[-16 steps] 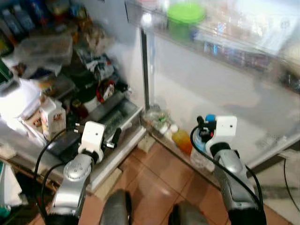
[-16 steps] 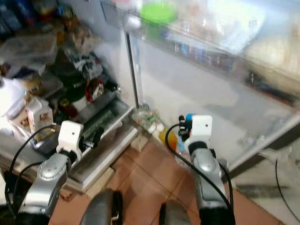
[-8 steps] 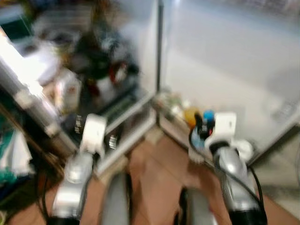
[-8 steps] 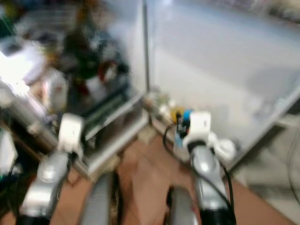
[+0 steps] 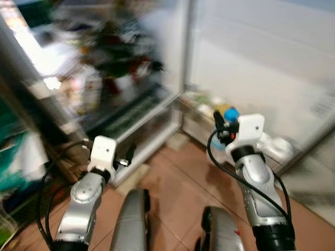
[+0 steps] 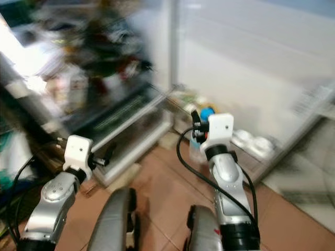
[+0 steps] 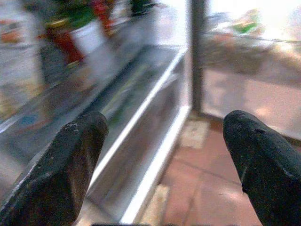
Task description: Restocking fridge
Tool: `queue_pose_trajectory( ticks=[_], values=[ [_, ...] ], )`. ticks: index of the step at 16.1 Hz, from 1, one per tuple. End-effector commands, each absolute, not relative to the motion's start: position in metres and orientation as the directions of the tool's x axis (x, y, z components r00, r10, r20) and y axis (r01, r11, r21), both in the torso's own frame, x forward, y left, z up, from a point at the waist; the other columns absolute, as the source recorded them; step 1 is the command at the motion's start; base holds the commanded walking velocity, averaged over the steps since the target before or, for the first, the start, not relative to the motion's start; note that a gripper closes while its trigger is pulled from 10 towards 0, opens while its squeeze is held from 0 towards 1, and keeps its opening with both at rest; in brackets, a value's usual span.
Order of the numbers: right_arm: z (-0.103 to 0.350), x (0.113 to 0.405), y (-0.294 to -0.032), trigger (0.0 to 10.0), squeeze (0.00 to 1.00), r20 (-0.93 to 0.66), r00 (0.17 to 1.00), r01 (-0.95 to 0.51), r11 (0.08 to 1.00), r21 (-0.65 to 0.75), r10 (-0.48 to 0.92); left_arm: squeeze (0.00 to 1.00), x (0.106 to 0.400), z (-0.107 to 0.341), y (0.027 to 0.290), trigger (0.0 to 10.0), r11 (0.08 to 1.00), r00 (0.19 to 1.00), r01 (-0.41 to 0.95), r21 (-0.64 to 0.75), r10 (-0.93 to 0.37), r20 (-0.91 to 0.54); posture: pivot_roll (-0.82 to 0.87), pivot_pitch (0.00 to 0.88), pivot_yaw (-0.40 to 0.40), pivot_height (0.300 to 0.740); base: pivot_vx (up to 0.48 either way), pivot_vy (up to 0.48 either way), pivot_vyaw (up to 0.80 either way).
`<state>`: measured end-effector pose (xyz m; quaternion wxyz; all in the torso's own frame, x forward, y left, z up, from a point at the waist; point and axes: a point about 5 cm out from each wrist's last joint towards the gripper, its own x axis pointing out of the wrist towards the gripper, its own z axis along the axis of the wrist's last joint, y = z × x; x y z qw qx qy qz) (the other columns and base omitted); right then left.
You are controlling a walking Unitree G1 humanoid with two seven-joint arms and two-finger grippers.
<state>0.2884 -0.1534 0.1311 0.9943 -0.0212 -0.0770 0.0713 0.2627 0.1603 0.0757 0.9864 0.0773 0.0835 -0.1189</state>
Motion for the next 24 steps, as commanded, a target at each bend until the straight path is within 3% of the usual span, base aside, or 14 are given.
queue_pose_trajectory(
  ticks=[1,12,24],
  values=[
    [0.148,0.294,-0.153,10.0,0.00,0.221,0.965,-0.127,0.989,-0.075,0.141,0.00,0.265,0.080,0.161,10.0,0.961,0.962,0.242,0.132,-0.220,-0.163,0.04,0.117,0.035,0.644,0.000,0.000,0.00],
    [0.162,0.300,-0.156,10.0,0.00,0.282,0.949,-0.114,0.987,-0.117,0.143,0.00,0.268,0.080,0.160,10.0,0.961,0.962,0.246,0.123,-0.226,-0.156,0.03,0.111,0.036,0.644,0.000,0.000,0.00],
    [0.167,0.304,-0.153,10.0,0.00,0.301,0.937,-0.134,0.978,-0.160,0.178,0.00,0.269,0.080,0.157,10.0,0.961,0.961,0.251,0.113,-0.234,-0.149,0.03,0.112,0.033,0.644,0.291,0.000,0.00]
  ],
)
